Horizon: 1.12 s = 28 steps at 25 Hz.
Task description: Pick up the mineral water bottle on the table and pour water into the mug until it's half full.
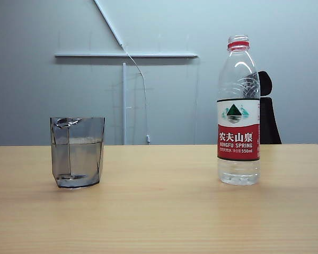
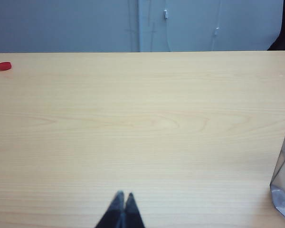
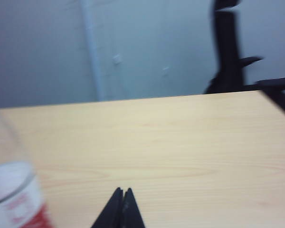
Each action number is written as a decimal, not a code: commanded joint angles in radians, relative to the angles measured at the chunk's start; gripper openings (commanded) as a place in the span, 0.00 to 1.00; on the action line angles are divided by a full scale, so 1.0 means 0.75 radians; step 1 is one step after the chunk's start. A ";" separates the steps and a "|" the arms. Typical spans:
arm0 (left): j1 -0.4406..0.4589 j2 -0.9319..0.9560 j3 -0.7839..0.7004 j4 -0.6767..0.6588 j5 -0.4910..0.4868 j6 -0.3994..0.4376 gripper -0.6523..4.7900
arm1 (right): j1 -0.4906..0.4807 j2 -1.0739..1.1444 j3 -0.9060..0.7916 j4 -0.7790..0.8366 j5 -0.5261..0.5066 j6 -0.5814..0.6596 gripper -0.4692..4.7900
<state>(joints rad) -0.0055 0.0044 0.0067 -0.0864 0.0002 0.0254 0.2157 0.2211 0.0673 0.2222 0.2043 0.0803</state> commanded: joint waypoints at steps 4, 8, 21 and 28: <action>-0.001 0.002 0.003 0.017 0.005 -0.004 0.12 | -0.192 -0.229 -0.089 -0.113 -0.218 -0.004 0.07; -0.001 0.002 0.003 0.017 0.005 -0.004 0.12 | -0.257 -0.280 -0.089 -0.187 -0.245 -0.004 0.07; -0.001 0.002 0.003 0.017 0.005 -0.004 0.12 | -0.306 -0.296 -0.089 -0.209 -0.346 -0.053 0.07; -0.001 0.002 0.003 0.017 0.005 -0.004 0.12 | -0.315 -0.296 -0.089 -0.263 -0.330 -0.085 0.07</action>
<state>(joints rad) -0.0055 0.0044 0.0067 -0.0864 0.0002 0.0254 -0.0216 0.0010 0.0051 0.0082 -0.0460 0.0292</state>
